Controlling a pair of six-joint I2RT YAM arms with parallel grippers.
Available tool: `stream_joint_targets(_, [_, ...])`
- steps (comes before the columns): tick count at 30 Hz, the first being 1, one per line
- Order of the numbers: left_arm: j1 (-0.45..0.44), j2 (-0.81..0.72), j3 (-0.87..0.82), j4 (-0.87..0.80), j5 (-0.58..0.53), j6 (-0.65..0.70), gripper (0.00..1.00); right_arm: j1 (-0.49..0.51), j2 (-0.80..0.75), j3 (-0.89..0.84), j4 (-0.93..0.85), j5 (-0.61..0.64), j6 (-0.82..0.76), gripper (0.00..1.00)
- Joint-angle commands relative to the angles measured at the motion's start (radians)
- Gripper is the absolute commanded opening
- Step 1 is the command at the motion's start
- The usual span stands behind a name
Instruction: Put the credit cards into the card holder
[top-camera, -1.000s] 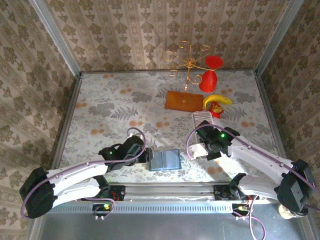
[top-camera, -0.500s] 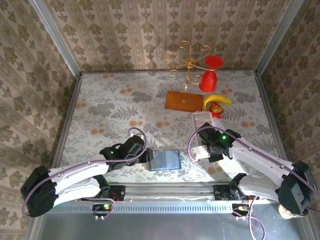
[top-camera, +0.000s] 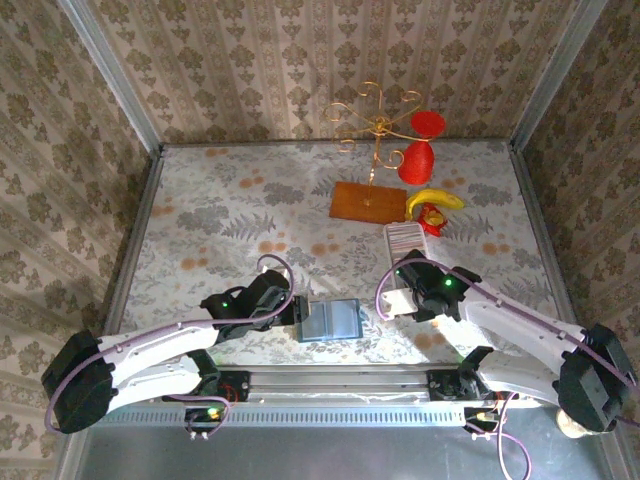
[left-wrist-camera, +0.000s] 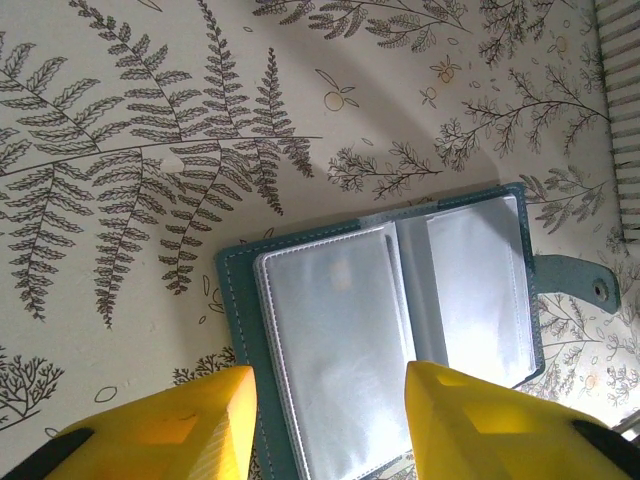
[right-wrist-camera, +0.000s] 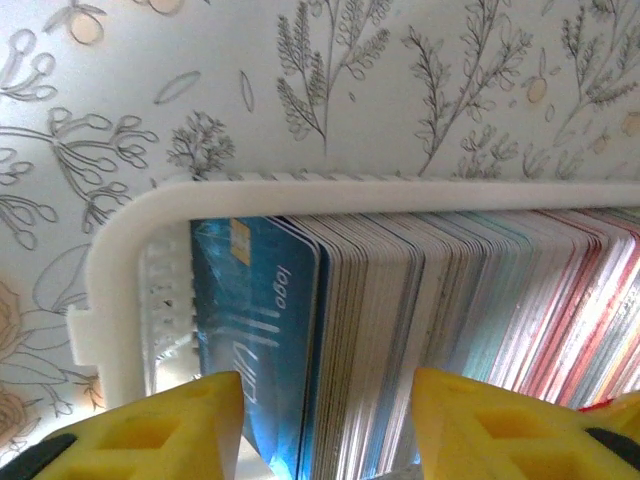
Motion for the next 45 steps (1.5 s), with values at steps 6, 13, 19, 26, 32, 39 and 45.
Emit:
stream_joint_targets(6, [0.003, -0.031, -0.026, 0.013, 0.008, -0.029, 0.43, 0.013, -0.049, -0.052, 0.079, 0.074, 0.023, 0.86])
stream_joint_targets(13, [0.003, -0.038, -0.038, 0.017, -0.005, -0.046, 0.43, 0.02, -0.01, -0.1, 0.206, 0.134, 0.013, 0.98])
stream_joint_targets(19, [0.003, -0.037, -0.04, 0.016, -0.001, -0.043, 0.43, 0.019, 0.029, -0.085, 0.214, 0.151, 0.0, 0.97])
stream_joint_targets(26, [0.004, -0.04, -0.041, 0.008, 0.003, -0.04, 0.43, 0.014, 0.061, -0.041, 0.177, 0.15, -0.007, 0.79])
stream_joint_targets(32, [0.003, -0.053, -0.049, 0.007, 0.004, -0.046, 0.43, 0.014, 0.057, -0.011, 0.119, 0.143, -0.009, 0.62])
stream_joint_targets(39, [0.003, -0.064, -0.05, 0.005, -0.001, -0.053, 0.43, 0.013, 0.014, -0.026, 0.112, 0.126, -0.016, 0.48])
stream_joint_targets(45, [0.001, -0.058, -0.05, 0.009, 0.004, -0.062, 0.43, 0.016, -0.002, -0.025, 0.104, 0.11, -0.01, 0.35])
